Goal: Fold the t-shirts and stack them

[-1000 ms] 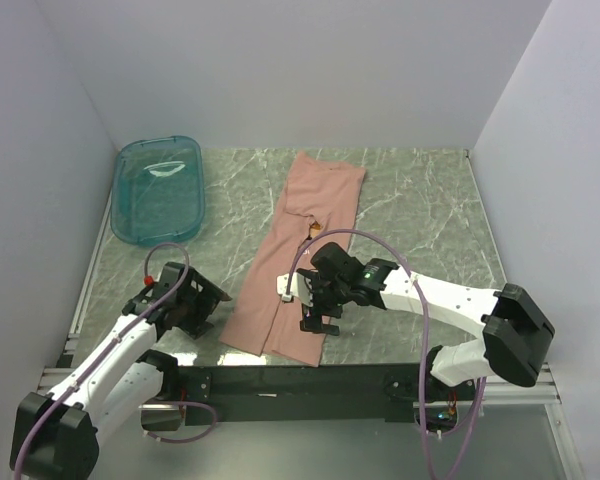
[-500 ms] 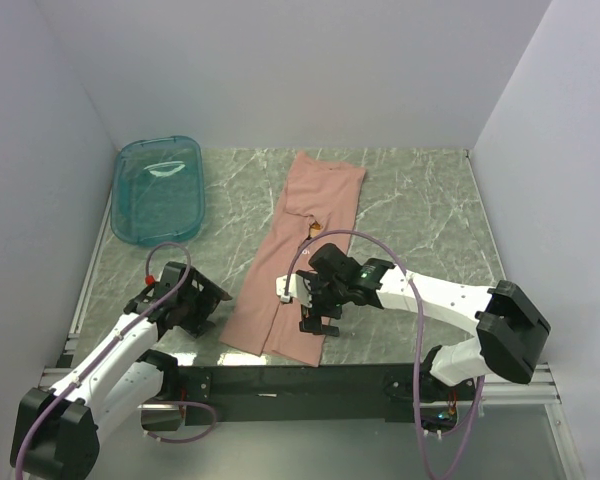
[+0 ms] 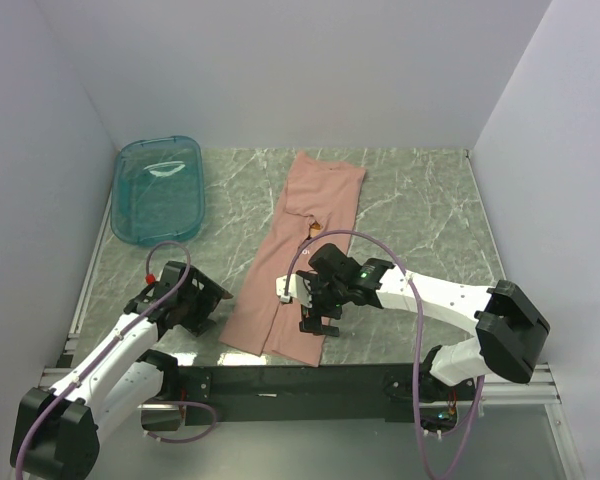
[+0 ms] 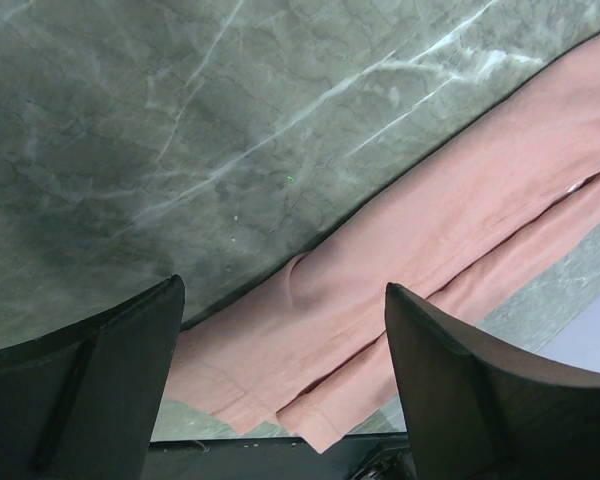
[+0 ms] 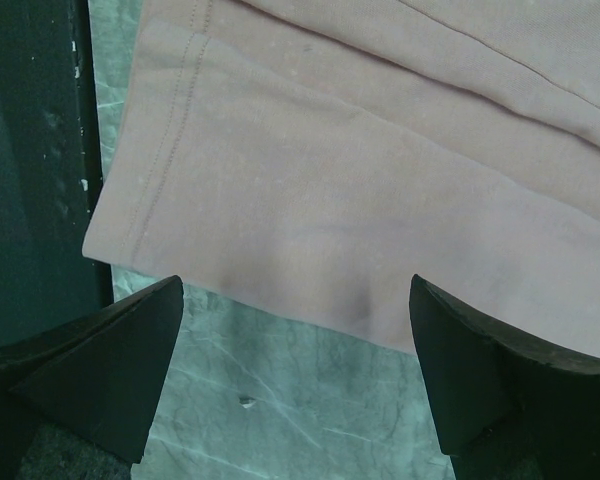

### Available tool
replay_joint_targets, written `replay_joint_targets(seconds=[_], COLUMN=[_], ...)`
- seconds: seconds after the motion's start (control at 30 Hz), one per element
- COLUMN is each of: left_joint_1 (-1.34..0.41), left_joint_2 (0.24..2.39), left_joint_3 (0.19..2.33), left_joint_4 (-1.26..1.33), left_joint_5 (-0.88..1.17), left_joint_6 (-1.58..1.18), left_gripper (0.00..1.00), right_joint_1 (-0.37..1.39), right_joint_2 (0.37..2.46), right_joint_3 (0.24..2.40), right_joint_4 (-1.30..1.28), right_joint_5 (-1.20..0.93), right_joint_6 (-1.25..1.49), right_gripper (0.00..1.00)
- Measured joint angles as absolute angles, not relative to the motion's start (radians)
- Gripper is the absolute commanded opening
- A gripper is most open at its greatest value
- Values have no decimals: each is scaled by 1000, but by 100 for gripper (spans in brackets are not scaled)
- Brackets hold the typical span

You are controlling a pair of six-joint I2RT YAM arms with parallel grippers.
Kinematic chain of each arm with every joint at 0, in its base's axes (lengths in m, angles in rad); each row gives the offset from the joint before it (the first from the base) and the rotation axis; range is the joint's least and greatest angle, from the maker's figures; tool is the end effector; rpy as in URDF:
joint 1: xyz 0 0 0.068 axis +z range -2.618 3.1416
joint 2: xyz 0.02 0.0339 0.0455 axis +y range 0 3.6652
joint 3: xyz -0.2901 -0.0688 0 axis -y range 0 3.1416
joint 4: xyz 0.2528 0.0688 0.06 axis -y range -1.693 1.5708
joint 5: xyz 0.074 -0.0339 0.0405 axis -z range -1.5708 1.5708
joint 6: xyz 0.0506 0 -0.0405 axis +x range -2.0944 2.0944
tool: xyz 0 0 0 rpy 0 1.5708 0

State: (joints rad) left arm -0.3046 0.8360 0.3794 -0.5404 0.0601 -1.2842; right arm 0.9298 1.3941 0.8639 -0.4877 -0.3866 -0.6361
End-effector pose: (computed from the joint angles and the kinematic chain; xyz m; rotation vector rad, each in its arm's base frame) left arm 0.1388 -0.0468 0.1666 -1.2549 2.4049 -0.6281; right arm 0.1527 0.2366 0.2201 -1.9264 1.7322 0.6083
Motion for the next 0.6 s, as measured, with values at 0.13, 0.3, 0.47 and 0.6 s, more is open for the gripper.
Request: replay_joint_targets(seconds=[0.13, 0.3, 0.47, 0.6], left_joint_1=[-305, -305, -305, -305], left_joint_2=[836, 843, 847, 847], left_joint_3=[373, 366, 364, 363], left_joint_4=[-535, -534, -529, -526], left_joint_5=[60, 63, 64, 64], left_joint_6=[-1284, -1284, -1284, -1285], left_gripper=[87, 87, 86, 86], right_joint_1=[930, 930, 930, 930], right_joint_2=[1394, 1394, 1394, 1394], right_joint_3=[864, 864, 864, 864], right_joint_4=[-488, -490, -491, -493], right_joint_5=[-388, -390, -390, -390], right_joint_6=[-636, -636, -636, -636], right_gripper=[100, 100, 100, 100])
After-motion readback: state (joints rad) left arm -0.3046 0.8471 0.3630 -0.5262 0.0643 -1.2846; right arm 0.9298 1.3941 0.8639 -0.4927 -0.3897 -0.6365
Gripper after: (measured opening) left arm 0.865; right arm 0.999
